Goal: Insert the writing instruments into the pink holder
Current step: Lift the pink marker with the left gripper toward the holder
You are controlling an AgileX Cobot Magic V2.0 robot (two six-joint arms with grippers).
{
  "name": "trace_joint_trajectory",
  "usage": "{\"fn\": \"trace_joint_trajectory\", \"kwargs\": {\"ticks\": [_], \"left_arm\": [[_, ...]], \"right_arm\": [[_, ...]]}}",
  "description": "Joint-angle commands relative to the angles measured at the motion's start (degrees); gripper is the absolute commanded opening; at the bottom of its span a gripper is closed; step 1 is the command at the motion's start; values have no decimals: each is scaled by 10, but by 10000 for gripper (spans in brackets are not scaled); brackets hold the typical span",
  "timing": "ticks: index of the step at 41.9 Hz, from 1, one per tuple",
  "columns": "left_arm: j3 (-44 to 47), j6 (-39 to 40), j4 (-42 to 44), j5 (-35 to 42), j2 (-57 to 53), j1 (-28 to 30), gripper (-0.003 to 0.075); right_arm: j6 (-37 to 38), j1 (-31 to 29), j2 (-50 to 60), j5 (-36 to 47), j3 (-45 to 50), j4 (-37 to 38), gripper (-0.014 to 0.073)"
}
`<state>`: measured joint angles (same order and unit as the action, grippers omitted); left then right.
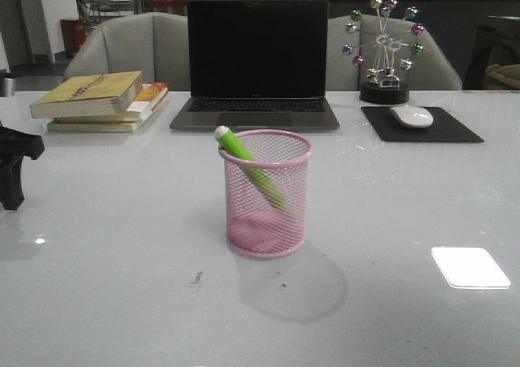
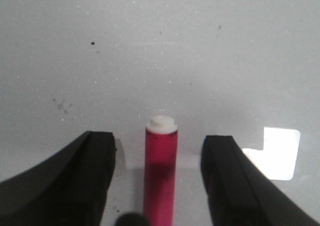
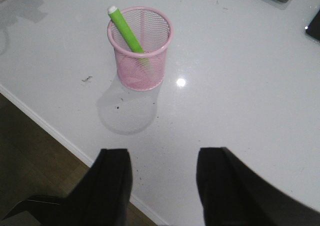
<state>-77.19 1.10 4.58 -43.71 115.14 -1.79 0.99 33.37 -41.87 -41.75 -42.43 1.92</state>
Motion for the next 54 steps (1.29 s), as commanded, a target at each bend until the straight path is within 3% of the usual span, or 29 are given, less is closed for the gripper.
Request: {"fn": "trace_joint_trajectory", "kwargs": {"ticks": [1,8,18,25,29,38,43,54], "left_arm": [[-27,1,2,-10,-19,1,433],[-27,0,2,-15,-17,1,391],[-27,0,1,-21,-20,1,165],[-17,-11,-16,-6,-55,1,92],[15,-40,-78,44,-112,1,92],[128,-212,-293,208,-266,-36,92],[184,-262,-351,298,-340,-99,92],[250,-263,-351,530,-400,-303,92]], "right_arm": [[-2,0,3,37,-17,1,428],[-2,0,3,37,-17,1,428],[-2,0,3,37,-17,1,428],[-2,0,3,37,-17,1,428],[-2,0,3,37,-17,1,428],[-2,0,3,37,-17,1,428],[-2,0,3,37,-17,1,428],[-2,0,3,37,-17,1,428]]}}
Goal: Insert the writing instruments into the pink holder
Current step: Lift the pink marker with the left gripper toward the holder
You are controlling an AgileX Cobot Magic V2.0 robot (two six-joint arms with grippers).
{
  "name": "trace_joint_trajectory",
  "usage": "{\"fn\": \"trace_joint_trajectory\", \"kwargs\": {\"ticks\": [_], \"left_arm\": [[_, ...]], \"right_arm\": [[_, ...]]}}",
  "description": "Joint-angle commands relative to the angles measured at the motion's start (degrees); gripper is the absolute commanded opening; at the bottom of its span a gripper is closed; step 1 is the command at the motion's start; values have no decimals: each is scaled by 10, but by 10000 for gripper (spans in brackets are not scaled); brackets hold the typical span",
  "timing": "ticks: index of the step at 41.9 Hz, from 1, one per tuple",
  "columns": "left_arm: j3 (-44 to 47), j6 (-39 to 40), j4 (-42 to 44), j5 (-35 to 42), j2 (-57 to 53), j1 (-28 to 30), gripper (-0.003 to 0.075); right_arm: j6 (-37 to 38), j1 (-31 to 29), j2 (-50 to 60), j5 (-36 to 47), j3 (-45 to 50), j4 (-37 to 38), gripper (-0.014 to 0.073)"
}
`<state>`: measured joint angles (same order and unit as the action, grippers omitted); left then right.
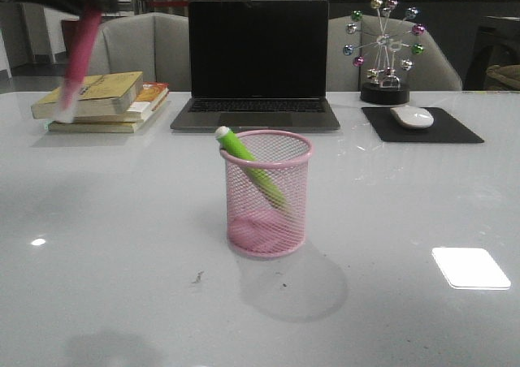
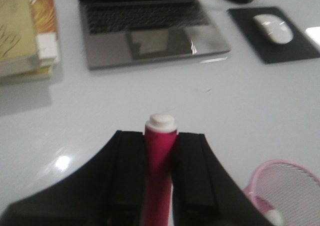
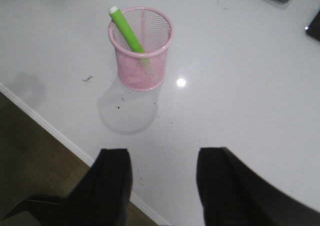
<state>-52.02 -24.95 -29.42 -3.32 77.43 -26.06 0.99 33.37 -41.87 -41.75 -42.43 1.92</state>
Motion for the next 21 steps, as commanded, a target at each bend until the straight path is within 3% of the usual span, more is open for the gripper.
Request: {"fn": "trace_joint_trajectory", "kwargs": {"ticks": [1,11,21], "left_arm": [[4,-3,-10,150,-20,-78,92],[22,-3,10,381,35,-236,92],[22,40,20,543,131,-283,92]], "right_arm": [[-2,0,3,37,-17,1,428],[-2,0,3,37,-17,1,428],[-2,0,3,37,-17,1,428]]}}
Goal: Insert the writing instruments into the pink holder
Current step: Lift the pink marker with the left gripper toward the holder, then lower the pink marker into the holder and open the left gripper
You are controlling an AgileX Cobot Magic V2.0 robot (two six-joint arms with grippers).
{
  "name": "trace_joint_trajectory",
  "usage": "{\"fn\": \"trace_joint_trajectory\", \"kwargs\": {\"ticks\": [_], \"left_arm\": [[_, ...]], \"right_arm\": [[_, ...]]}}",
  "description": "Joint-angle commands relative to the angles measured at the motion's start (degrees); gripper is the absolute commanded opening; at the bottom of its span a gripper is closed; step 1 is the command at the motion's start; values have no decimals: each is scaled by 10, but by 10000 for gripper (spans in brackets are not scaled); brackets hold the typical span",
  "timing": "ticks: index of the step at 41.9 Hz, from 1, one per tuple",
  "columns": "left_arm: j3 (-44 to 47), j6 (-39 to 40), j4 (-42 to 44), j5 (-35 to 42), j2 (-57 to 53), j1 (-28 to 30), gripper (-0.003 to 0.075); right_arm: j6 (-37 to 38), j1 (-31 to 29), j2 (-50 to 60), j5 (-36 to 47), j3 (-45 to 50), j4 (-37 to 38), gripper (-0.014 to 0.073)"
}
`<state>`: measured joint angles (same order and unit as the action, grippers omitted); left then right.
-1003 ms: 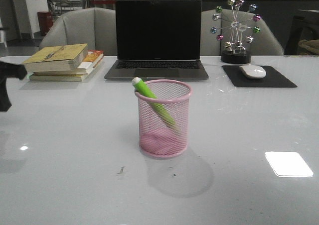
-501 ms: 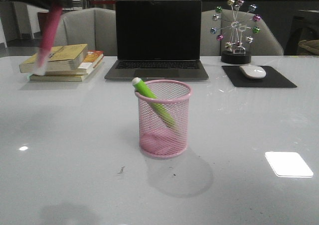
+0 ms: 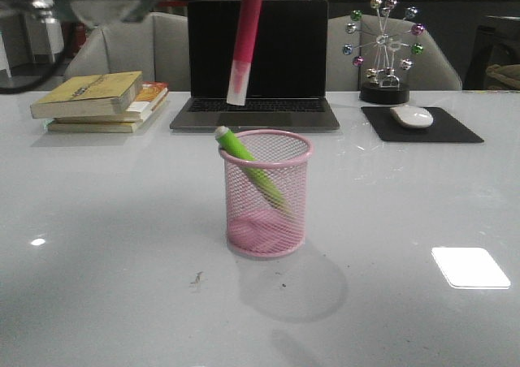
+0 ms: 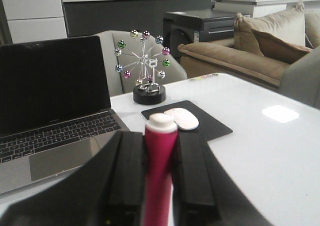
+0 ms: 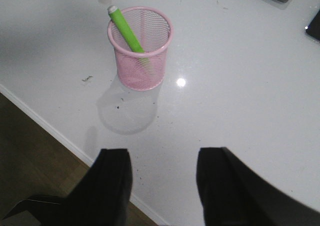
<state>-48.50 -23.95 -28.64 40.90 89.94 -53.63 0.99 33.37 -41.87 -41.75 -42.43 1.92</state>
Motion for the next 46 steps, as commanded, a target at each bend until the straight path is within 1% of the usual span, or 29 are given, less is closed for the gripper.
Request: {"fn": "trace_joint_trajectory", "kwargs": {"ticks": [1,4,14,21,27,30,32,37,39,40,43,45,46], "left_arm": [[-14,38,13,108,13,-7,92],[-14,58,14,122,38,-7,92],[-15,68,55,168,97,-7,92],[-15,68,58,203,133,-7,92],[-15,68,58,213,151,-7,102],[-15,68,58,211,156,-7,146],[-15,68,59,211,159,-7,199],[-16,68,72,212,161,-7,361],[-16,68,82,212,161,-7,398],[-18,68,88,212,159,-7,411],[-26,68,95,195,148,-7,416],[-37,68,92,155,133,-7,416],[-42,68,90,123,122,-7,416]], "right_arm": [[-2,0,3,37,-17,1,428],[-2,0,3,37,-17,1,428],[-2,0,3,37,-17,1,428],[-2,0,3,37,-17,1,428],[-2,0,3,37,-17,1,428],[-2,0,3,37,-17,1,428],[-2,0,3,37,-17,1,428],[-2,0,3,37,-17,1,428],[-2,0,3,37,-17,1,428],[-2,0,3,37,-17,1,428],[-2,0,3,37,-17,1,428],[-2,0,3,37,-17,1,428],[-2,0,3,37,-17,1,428]]}}
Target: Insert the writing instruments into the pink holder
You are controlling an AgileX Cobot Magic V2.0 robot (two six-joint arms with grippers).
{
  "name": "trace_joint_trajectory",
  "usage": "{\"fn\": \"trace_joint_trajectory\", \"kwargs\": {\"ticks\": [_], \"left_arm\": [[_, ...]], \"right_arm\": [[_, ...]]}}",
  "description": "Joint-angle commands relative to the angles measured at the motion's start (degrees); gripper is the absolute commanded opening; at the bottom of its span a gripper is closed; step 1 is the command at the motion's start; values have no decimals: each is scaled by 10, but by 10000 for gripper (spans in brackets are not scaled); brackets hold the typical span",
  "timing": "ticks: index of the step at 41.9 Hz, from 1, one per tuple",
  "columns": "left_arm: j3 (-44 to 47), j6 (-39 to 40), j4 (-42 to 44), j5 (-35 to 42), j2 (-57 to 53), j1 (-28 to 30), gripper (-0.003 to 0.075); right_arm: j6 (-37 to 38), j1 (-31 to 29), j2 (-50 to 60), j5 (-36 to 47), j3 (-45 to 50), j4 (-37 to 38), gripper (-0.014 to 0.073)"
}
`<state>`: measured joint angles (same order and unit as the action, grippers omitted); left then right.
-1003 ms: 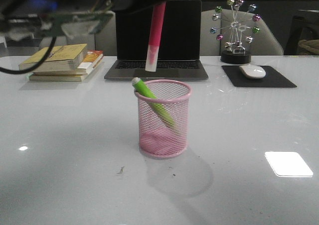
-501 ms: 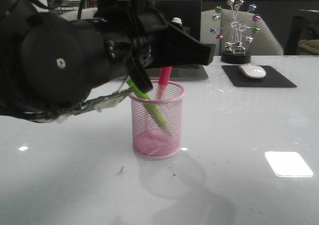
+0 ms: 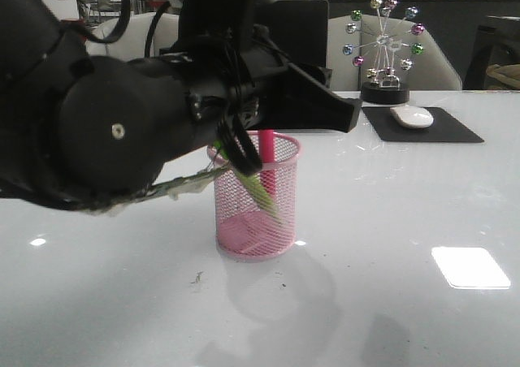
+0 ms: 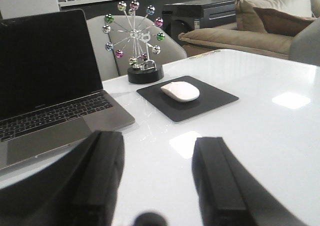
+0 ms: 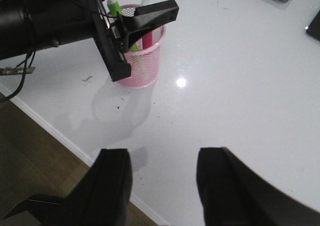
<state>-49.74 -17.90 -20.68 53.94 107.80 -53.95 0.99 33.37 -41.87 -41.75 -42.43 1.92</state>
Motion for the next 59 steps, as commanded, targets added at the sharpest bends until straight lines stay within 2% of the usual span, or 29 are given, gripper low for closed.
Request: {"fn": "trace_joint_trajectory", "kwargs": {"ticks": [1,5,9,17,21,24,28,31,34,42,50,59], "left_arm": [[-35,7,7,-33,-63,-4,416],[-56,-31,-1,-146,-114,2,416],[-72,-63,-3,-293,-177,16,416],[-103,-66,14,-599,-292,74,416],[-106,-65,55,-709,-340,108,416],[-106,-35,101,-800,-369,138,416],[-103,70,217,-882,-402,157,416],[-95,143,292,-917,-425,157,416],[-77,170,326,-948,-455,156,416],[-2,170,325,-983,-564,156,416],[79,170,310,-987,-665,156,416],[125,185,286,-988,-729,156,416]], "right_arm": [[-2,0,3,37,-17,1,428],[-2,0,3,37,-17,1,428],[-2,0,3,37,-17,1,428],[-2,0,3,37,-17,1,428],[-2,0,3,37,-17,1,428],[-2,0,3,37,-17,1,428],[-2,0,3,37,-17,1,428],[-2,0,3,37,-17,1,428],[-2,0,3,37,-17,1,428],[-2,0,3,39,-17,1,428],[-2,0,3,43,-17,1,428],[-15,0,3,38,-16,1,428]]}}
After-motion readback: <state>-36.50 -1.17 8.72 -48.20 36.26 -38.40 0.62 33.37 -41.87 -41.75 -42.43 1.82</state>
